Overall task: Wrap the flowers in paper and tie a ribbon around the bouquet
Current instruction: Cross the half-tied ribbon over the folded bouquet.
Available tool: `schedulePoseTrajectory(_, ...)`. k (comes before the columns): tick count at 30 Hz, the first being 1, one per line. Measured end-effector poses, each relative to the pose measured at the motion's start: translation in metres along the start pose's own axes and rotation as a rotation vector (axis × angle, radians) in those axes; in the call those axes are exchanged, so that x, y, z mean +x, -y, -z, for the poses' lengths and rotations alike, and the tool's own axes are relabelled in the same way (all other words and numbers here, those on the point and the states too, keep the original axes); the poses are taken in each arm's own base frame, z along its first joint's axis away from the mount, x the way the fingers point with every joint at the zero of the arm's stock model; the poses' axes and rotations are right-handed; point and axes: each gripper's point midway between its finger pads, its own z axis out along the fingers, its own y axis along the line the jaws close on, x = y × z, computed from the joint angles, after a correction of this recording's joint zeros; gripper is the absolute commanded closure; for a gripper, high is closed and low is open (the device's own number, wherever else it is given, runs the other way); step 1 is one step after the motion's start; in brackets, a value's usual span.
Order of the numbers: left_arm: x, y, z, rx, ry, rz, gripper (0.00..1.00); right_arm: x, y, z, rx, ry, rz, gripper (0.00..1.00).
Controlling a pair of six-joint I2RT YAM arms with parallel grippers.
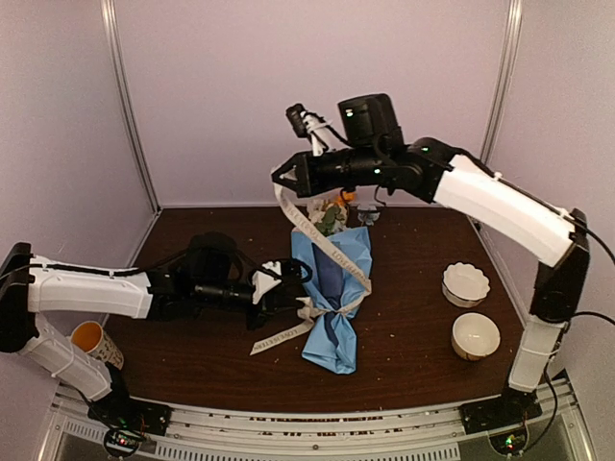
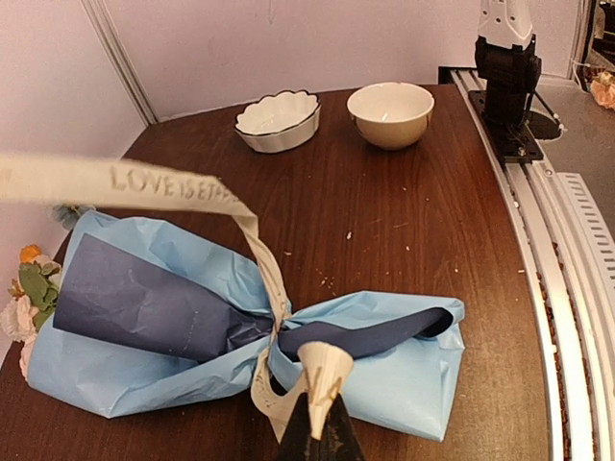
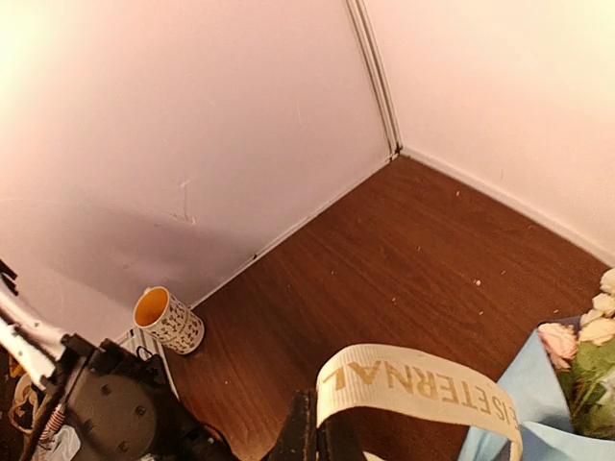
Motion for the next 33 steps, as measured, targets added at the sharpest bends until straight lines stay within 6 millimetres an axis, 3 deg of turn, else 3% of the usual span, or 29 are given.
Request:
schedulePoseTrajectory(3, -0.001, 0.002, 0.003, -0.004, 0.011, -0.007, 1.0, 0.023, -0.006, -0.06, -0.012, -0.062, -0.032, 0.9)
schedulePoseTrajectory(5, -0.001, 0.004, 0.005, -0.008, 0.019, -0.011, 1.0, 0.045, -0.009, -0.089, -0.015, -0.107, -0.061, 0.75)
schedulePoseTrajectory(8, -0.002, 0.005, 0.008, -0.011, 0.029, -0.016, 1.0, 0.082, -0.009, -0.11, -0.003, -0.194, -0.094, 0.45)
schedulePoseTrajectory(11, -0.003, 0.005, 0.009, -0.014, 0.036, -0.018, 1.0, 0.096, -0.005, -0.112, 0.012, -0.239, -0.107, 0.27)
schedulePoseTrajectory(13, -0.004, 0.005, 0.009, -0.015, 0.039, -0.019, 1.0, 0.095, -0.002, -0.11, 0.013, -0.245, -0.089, 0.24)
schedulePoseTrajectory(17, -0.005, 0.004, 0.009, -0.017, 0.048, -0.018, 1.0, 0.088, 0.008, -0.098, 0.003, -0.245, -0.044, 0.27)
schedulePoseTrajectory(23, 0.002, 0.004, 0.002, -0.008, 0.027, 0.013, 1.0, 0.109, 0.03, -0.032, -0.033, -0.242, 0.001, 0.37)
schedulePoseTrajectory(25, 0.005, 0.004, 0.0, -0.004, 0.021, 0.028, 1.0, 0.124, 0.035, -0.003, -0.054, -0.227, 0.016, 0.4)
schedulePoseTrajectory(28, 0.005, 0.003, -0.002, -0.003, 0.019, 0.049, 1.0, 0.149, 0.029, 0.022, -0.117, -0.206, 0.053, 0.45)
schedulePoseTrajectory(33, 0.0, -0.004, -0.004, -0.002, 0.031, 0.079, 1.0, 0.201, 0.019, 0.031, -0.226, -0.208, 0.078, 0.52)
